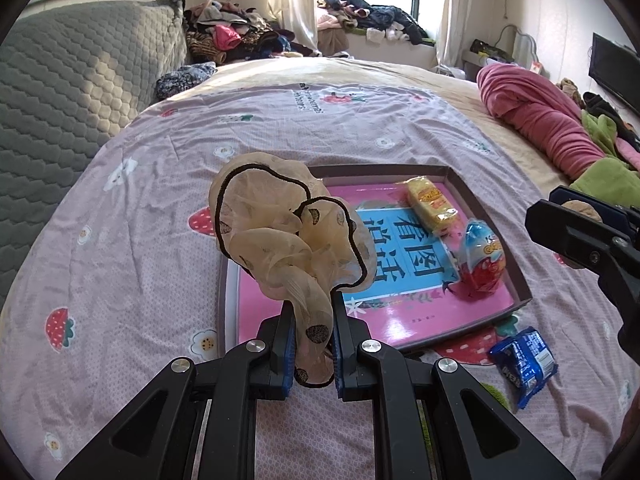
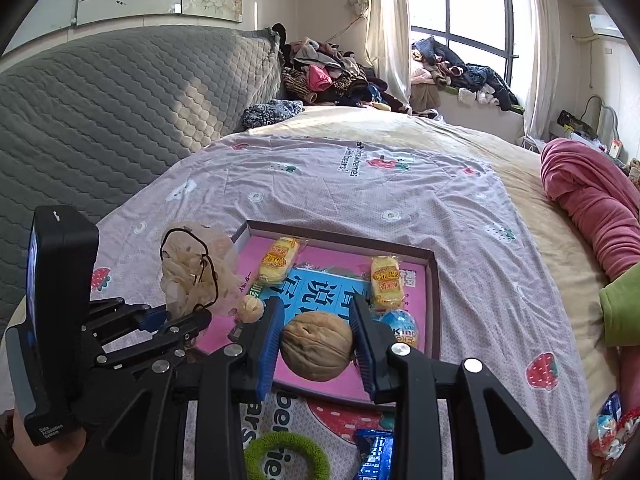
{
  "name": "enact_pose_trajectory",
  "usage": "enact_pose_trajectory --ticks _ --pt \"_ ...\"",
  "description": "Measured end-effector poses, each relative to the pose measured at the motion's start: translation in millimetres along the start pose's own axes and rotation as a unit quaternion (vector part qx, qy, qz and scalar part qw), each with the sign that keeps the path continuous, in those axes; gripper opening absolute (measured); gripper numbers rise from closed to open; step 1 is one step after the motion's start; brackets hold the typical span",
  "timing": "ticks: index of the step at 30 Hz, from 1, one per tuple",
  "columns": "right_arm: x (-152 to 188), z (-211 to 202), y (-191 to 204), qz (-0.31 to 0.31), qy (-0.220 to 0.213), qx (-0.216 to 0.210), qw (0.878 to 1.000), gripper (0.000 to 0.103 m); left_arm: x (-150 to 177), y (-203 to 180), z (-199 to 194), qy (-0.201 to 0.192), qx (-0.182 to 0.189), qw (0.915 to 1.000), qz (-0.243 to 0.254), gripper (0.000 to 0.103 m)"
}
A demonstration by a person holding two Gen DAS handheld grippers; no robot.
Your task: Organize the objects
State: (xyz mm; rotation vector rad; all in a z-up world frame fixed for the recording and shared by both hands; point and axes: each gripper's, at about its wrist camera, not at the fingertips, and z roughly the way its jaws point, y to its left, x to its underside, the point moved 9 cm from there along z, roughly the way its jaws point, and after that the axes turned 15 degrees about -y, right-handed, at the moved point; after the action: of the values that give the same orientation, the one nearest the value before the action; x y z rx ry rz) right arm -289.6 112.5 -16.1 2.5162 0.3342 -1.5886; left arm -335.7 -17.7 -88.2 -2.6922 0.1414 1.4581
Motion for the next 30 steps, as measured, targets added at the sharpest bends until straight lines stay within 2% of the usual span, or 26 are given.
enact_pose_trajectory --ticks 22,30 --pt "3.3 38.9 -6.2 -0.002 0.017 0.006 1.0 0.034 15.6 4.5 23.3 0.018 -0.004 0.9997 0.014 0.015" --pt "24.1 73.1 0.0 -0.008 0.042 0.003 0.999 0.034 33.9 12.9 39.2 0.033 -0.007 0.9993 0.017 0.015"
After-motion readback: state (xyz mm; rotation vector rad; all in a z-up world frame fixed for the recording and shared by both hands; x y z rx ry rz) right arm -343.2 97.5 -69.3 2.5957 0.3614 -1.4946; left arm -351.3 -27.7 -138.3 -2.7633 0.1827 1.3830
